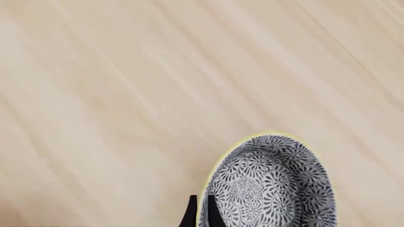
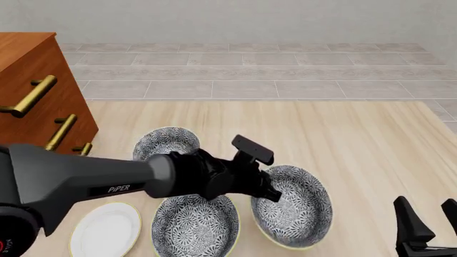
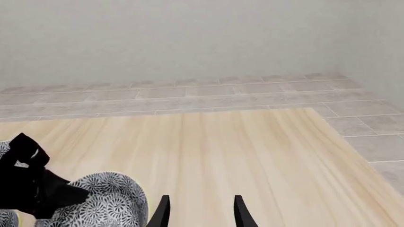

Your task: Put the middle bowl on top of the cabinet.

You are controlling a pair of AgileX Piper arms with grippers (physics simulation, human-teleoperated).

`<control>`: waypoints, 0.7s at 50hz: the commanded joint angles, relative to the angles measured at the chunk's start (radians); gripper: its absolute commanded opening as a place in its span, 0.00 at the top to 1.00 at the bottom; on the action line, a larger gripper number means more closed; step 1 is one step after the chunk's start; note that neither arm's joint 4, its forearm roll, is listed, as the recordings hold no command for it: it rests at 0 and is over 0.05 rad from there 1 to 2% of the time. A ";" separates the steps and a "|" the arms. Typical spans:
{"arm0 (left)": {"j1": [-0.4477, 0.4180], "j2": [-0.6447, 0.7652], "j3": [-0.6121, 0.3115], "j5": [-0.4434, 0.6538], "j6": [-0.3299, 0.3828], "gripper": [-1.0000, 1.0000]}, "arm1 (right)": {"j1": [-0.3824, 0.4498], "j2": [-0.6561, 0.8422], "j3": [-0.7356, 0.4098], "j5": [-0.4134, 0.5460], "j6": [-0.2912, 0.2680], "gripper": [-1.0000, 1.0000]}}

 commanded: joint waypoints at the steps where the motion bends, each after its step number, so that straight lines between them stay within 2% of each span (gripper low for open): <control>1: -0.003 -0.054 0.015 0.006 0.000 1.00 | 0.000 0.000 0.000 -0.002 0.000 0.00; 29: -0.048 -0.294 0.058 0.038 -0.017 1.00 | 0.006 0.000 0.000 -0.001 -0.006 0.00; 30: -0.047 -0.301 0.059 0.040 -0.018 1.00 | -0.040 0.000 0.000 0.007 -0.024 0.00; 35: -0.047 -0.356 0.064 0.058 0.000 1.00 | -0.036 0.017 0.000 0.009 -0.035 0.00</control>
